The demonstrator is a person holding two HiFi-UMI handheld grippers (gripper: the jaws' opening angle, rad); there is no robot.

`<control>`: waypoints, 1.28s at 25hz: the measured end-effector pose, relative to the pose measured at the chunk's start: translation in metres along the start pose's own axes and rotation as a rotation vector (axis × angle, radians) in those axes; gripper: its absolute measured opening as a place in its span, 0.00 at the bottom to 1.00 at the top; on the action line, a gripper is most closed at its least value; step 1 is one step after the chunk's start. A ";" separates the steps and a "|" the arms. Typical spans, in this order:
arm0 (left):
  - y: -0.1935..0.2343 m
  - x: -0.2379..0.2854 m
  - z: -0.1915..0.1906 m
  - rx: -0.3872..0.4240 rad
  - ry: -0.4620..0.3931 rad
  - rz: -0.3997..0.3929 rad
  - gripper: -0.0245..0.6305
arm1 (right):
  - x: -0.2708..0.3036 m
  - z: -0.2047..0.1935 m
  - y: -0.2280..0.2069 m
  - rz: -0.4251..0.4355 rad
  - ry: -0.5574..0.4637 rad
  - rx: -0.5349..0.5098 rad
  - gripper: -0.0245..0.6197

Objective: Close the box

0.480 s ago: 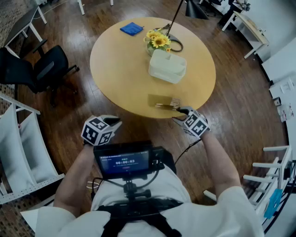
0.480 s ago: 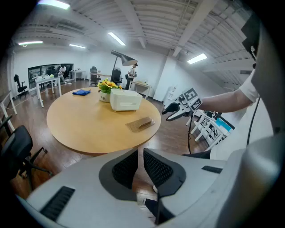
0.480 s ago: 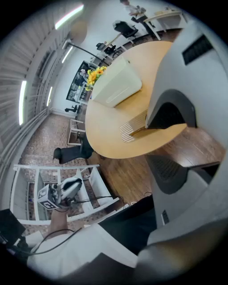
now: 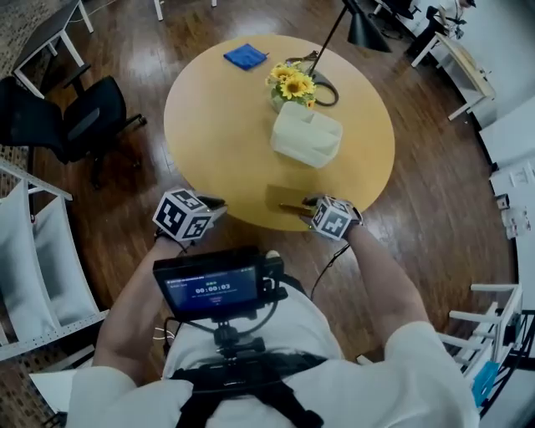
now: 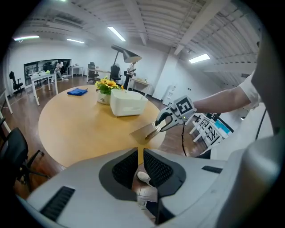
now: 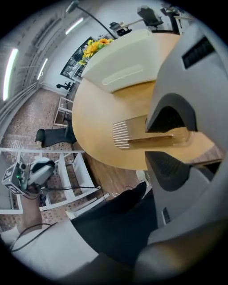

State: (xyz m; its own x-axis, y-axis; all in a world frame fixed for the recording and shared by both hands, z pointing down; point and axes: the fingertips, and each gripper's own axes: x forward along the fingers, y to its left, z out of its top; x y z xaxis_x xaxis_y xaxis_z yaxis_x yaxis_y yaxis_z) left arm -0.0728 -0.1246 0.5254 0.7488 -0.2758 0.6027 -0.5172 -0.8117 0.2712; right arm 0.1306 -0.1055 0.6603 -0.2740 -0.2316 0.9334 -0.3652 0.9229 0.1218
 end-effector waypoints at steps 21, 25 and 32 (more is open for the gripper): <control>0.024 0.051 0.039 -0.123 -0.006 0.108 0.08 | 0.026 -0.016 -0.009 0.214 0.014 -0.137 0.05; 0.024 0.049 0.040 -0.113 -0.008 0.109 0.08 | 0.000 -0.013 -0.023 0.172 0.006 -0.060 0.05; 0.021 0.062 0.049 -0.106 -0.022 0.086 0.08 | -0.075 0.018 -0.064 0.109 -0.051 -0.012 0.05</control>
State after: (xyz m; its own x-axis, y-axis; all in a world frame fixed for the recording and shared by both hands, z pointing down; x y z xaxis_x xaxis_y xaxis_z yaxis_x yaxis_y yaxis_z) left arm -0.0172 -0.1841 0.5316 0.7083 -0.3537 0.6109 -0.6197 -0.7261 0.2980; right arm 0.1587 -0.1528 0.5762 -0.3560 -0.1447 0.9232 -0.3199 0.9471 0.0251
